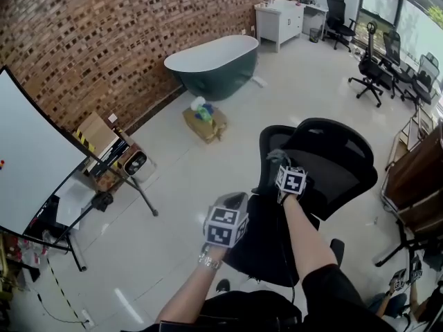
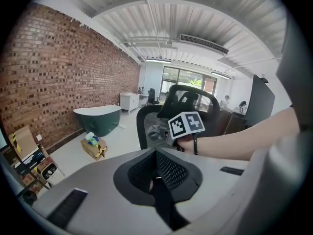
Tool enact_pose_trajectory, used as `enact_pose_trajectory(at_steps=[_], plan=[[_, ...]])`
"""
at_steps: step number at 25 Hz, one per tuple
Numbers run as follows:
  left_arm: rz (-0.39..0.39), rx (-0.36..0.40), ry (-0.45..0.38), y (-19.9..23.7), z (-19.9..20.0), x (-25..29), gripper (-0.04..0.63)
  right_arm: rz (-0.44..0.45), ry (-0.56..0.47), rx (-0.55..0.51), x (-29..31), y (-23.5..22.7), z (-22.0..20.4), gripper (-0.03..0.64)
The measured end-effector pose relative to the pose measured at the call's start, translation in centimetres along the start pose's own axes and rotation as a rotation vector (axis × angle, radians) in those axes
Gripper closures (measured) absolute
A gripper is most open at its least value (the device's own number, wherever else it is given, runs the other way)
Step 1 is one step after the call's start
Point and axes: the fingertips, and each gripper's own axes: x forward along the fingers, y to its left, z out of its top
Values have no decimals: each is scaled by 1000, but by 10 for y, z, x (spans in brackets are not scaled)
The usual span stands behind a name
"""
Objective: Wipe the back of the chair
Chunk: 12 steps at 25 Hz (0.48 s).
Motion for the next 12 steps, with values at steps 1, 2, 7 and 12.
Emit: enact_pose_trajectory(at_steps=[1, 2, 7, 12], plan=[[-1, -1, 7, 2, -3, 1, 594, -19, -6, 20, -2, -15, -2, 575], [-6, -2, 11, 2, -5, 4, 594, -40, -11, 30, -5, -33, -4, 575], [-51, -1, 14, -2, -9, 20, 594, -198, -81, 32, -55, -126, -10, 575], [-133, 13, 3, -30, -4, 37, 594, -439, -73, 77, -141, -260, -46, 577]])
